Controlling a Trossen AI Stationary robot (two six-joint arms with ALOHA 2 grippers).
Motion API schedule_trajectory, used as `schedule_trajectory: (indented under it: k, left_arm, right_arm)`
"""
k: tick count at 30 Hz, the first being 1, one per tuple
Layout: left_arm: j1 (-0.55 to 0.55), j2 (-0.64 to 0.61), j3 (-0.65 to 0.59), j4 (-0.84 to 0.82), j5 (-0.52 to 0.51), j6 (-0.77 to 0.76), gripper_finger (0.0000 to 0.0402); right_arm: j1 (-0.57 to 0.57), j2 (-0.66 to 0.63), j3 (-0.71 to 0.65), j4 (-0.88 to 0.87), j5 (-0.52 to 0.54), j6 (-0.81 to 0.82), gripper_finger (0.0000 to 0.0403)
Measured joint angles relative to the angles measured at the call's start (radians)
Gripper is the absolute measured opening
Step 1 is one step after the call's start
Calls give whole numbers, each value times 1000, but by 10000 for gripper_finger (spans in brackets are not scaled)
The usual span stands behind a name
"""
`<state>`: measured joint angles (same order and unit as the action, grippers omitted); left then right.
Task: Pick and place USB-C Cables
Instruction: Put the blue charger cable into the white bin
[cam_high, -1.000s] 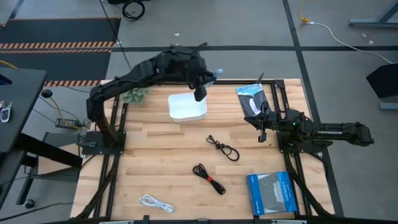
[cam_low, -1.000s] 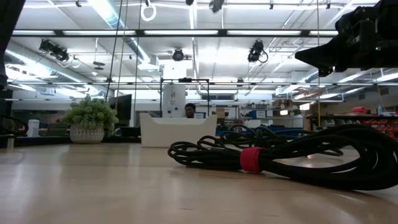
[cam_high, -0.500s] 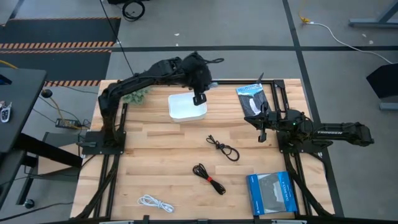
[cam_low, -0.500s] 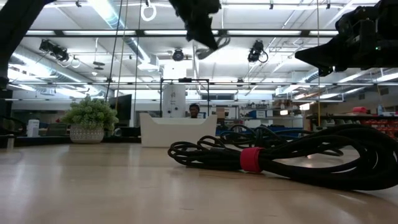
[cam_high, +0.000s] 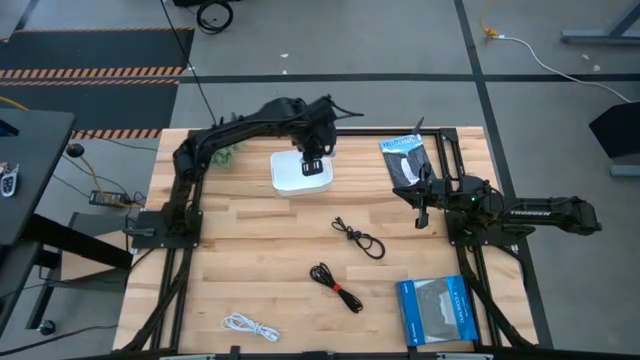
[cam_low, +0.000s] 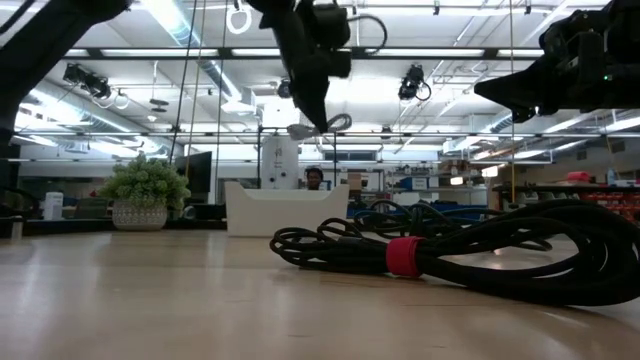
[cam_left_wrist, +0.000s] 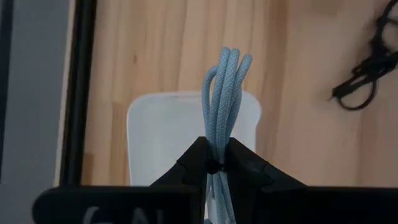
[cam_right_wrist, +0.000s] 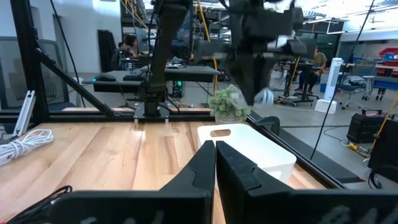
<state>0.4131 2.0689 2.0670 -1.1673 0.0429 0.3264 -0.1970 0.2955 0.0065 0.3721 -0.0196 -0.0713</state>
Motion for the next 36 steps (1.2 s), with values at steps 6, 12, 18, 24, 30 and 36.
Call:
schedule_trajectory:
  k: [6, 12, 18, 24, 30, 36]
  left_arm:
    - [30, 49, 0, -37, 6, 9, 46]
    - [56, 92, 0, -47, 8, 32, 46]
    - [78, 145, 0, -83, 31, 62, 46]
    - [95, 186, 0, -95, 34, 73, 46]
    - [111, 204, 0, -97, 35, 105, 46]
    - [125, 237, 0, -89, 59, 106, 46]
  right_arm:
    - [0, 0, 0, 0, 0, 0, 20]
    - [0, 0, 0, 0, 0, 0, 20]
    - [0, 0, 0, 0, 0, 0, 20]
    - [0, 0, 0, 0, 0, 0, 20]
    - [0, 0, 0, 0, 0, 0, 20]
    - [0, 0, 0, 0, 0, 0, 20]
